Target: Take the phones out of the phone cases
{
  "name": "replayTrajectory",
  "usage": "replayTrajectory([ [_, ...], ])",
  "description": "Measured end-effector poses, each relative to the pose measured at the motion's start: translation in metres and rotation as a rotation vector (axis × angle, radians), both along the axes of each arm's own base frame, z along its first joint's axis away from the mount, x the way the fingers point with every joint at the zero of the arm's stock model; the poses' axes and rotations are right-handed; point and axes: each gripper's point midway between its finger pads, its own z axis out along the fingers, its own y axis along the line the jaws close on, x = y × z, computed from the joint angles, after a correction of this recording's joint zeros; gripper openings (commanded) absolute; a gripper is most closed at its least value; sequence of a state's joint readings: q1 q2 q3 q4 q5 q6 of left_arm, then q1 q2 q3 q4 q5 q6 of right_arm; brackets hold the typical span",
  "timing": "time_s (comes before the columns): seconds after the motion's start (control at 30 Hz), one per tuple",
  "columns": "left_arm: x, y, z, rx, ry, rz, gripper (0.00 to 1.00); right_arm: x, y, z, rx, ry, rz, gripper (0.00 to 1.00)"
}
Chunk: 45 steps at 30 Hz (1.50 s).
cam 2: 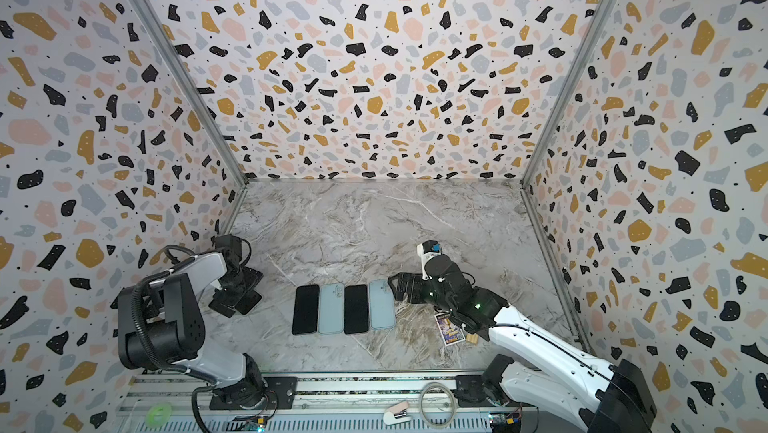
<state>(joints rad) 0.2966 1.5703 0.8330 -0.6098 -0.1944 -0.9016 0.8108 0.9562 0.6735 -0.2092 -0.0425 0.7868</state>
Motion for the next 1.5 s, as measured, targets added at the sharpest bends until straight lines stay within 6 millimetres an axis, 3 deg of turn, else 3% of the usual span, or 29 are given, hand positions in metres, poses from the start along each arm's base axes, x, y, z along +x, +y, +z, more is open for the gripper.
replayTrajectory([
  [0.67,0.0107,0.009,-0.0025,-0.007,-0.063,-0.043,0.93,0.0002,0.0,-0.006,-0.012,0.011,-0.001,0.96],
  [1.5,0.0076,0.0005,0.0018,-0.028,-0.15,-0.09,0.7,0.004,-0.0076,-0.0071,-0.013,0.007,-0.028,0.95],
])
